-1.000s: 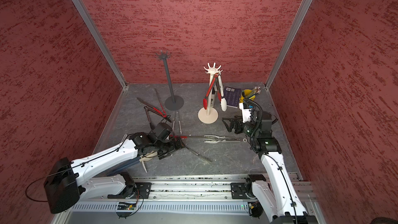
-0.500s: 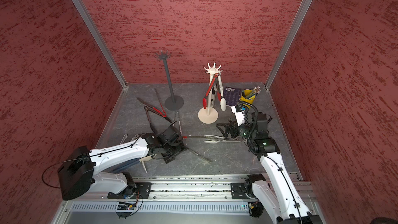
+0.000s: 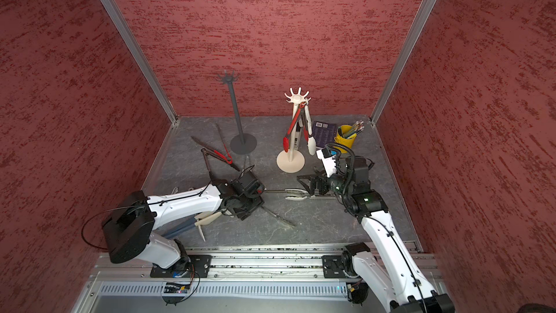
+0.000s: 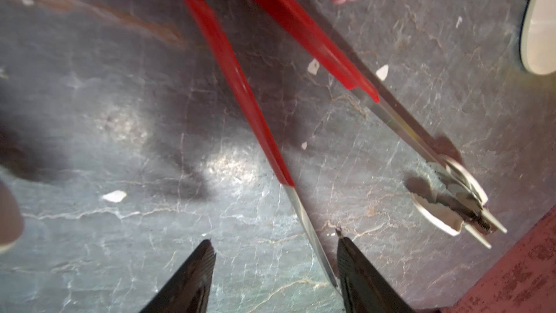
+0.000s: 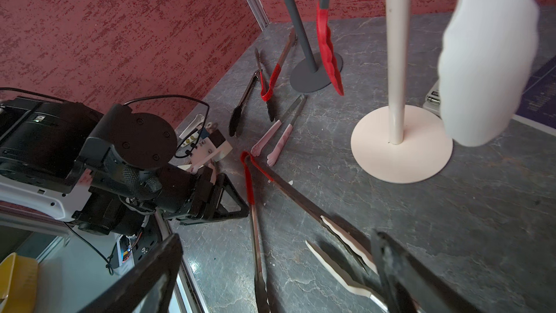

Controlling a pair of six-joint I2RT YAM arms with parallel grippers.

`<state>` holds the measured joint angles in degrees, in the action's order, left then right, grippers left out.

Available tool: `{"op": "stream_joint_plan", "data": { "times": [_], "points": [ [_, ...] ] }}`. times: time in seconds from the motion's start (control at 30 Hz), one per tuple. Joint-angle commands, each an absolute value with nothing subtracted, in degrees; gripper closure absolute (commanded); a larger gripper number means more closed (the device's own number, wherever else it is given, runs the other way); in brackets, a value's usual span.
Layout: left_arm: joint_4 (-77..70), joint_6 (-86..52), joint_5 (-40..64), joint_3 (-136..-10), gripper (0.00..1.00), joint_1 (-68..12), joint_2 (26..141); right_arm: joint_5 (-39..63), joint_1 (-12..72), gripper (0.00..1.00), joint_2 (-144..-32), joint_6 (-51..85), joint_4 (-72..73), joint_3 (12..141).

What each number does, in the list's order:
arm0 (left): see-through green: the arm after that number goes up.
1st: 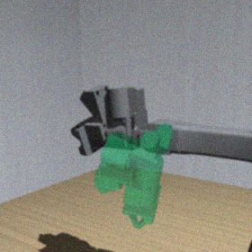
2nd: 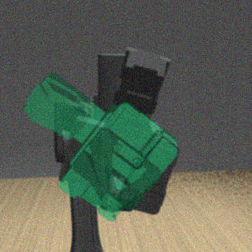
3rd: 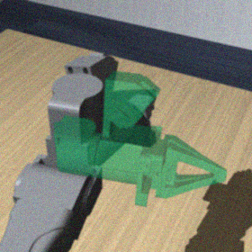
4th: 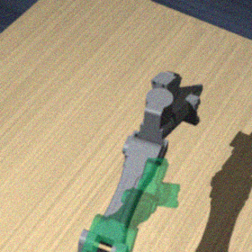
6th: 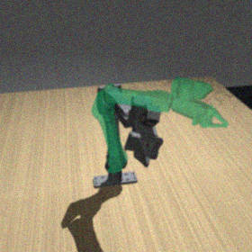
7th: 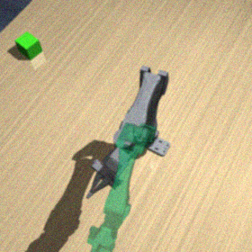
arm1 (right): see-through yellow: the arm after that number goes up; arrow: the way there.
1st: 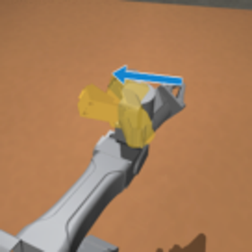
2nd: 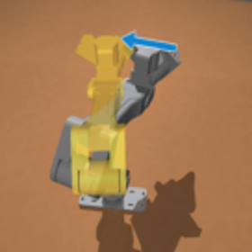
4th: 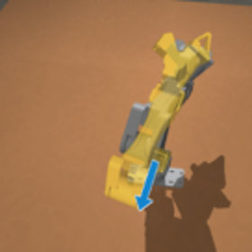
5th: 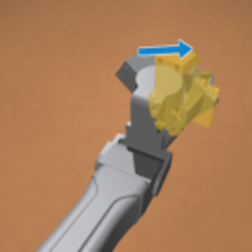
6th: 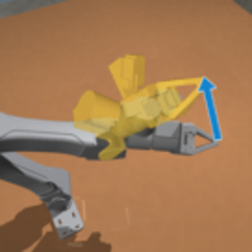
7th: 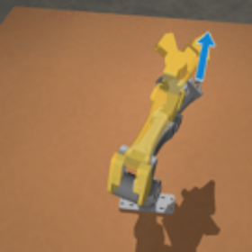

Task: Hang food tongs on kitchen utensil racks
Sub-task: Pick up the food tongs from the center of the board.

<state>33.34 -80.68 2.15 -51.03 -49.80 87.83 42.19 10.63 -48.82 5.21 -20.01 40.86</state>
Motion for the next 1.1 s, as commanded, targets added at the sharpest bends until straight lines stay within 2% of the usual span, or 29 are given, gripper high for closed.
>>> {"op": "stream_joint_plan", "data": {
  "times": [0.0,0.17,0.73,1.07],
  "points": [
    [33.82,-81.16,-0.19,-51.68,0.39,-49.05,88.89,43.24,11.54,0.01,-48.71,6.28,-17.04,42.21],
    [33.79,-80.49,-1.07,-51.43,0.47,-47.71,89.77,43.59,12.25,0.01,-48.99,7.28,-15.48,41.65],
    [33.43,-74.63,-1.60,-55.89,0.59,-46.67,95.68,43.33,13.85,0.02,-50.73,8.39,-13.18,41.29],
    [33.58,-71.16,-0.79,-56.65,0.75,-46.40,96.00,43.31,14.06,0.02,-50.72,8.63,-12.66,40.84]
  ]
}}
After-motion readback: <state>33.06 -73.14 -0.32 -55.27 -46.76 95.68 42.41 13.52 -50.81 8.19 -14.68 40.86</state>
